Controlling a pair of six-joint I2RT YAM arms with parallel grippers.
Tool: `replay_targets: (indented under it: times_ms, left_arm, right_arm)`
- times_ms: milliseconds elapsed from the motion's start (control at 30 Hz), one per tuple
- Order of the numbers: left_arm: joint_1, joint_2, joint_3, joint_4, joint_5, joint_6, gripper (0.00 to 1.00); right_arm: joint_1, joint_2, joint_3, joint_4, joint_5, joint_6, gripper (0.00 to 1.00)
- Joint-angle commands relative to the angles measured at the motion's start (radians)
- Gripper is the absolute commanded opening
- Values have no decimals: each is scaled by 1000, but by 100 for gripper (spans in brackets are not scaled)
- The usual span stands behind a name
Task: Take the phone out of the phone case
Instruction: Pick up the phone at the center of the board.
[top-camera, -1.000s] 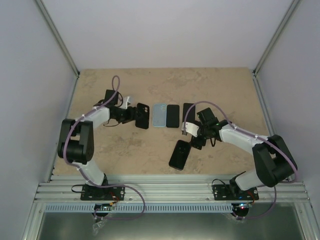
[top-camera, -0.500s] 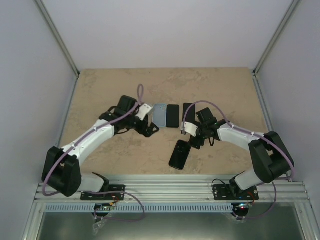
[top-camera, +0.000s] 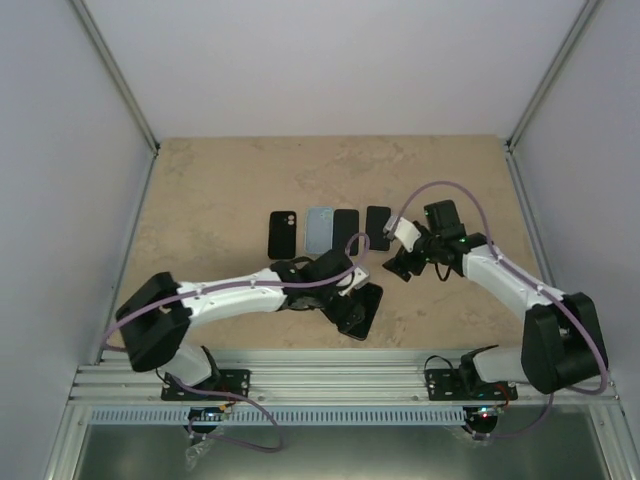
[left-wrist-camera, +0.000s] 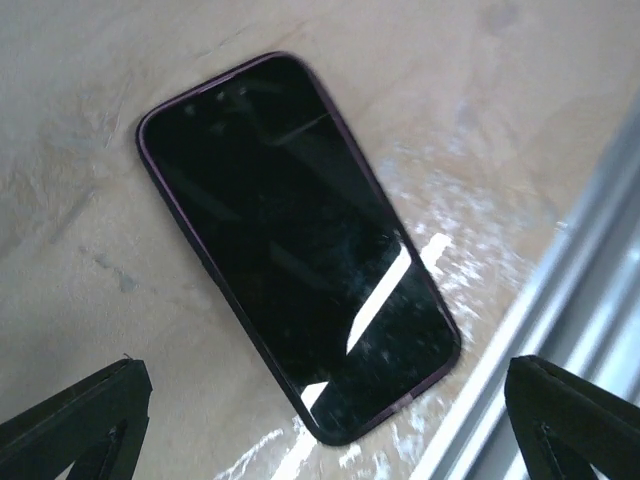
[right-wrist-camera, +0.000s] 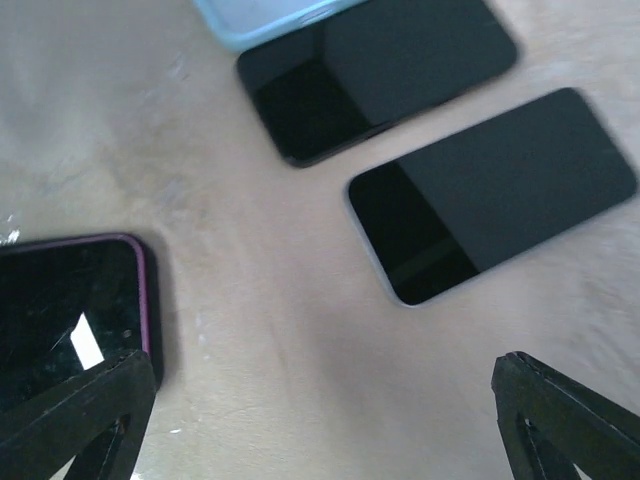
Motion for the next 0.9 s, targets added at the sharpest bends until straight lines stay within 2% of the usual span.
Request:
replay_targets:
  times_ms: [0,167,433,700,867]
  left_arm:
    - [-35,105,78,22,-189,-196,99]
    - [-45,202,151,-17,-217,-275,99]
    - [-100,293,194,-23,-222,-322,99]
    - [-111,400,265,-65,-203,-357,99]
    - [-158,432,285,-70,-230,-367,99]
  right_arm:
    - [-70,-83,21,45,-55,134,95]
    - [-147,-159,3,100,-95,234,97]
    - [-294,-201,-19,115,-199,288,98]
    - [-323,-218,-26,120,-242,293,98]
    - [-327,-221,-34,125,-250,290,98]
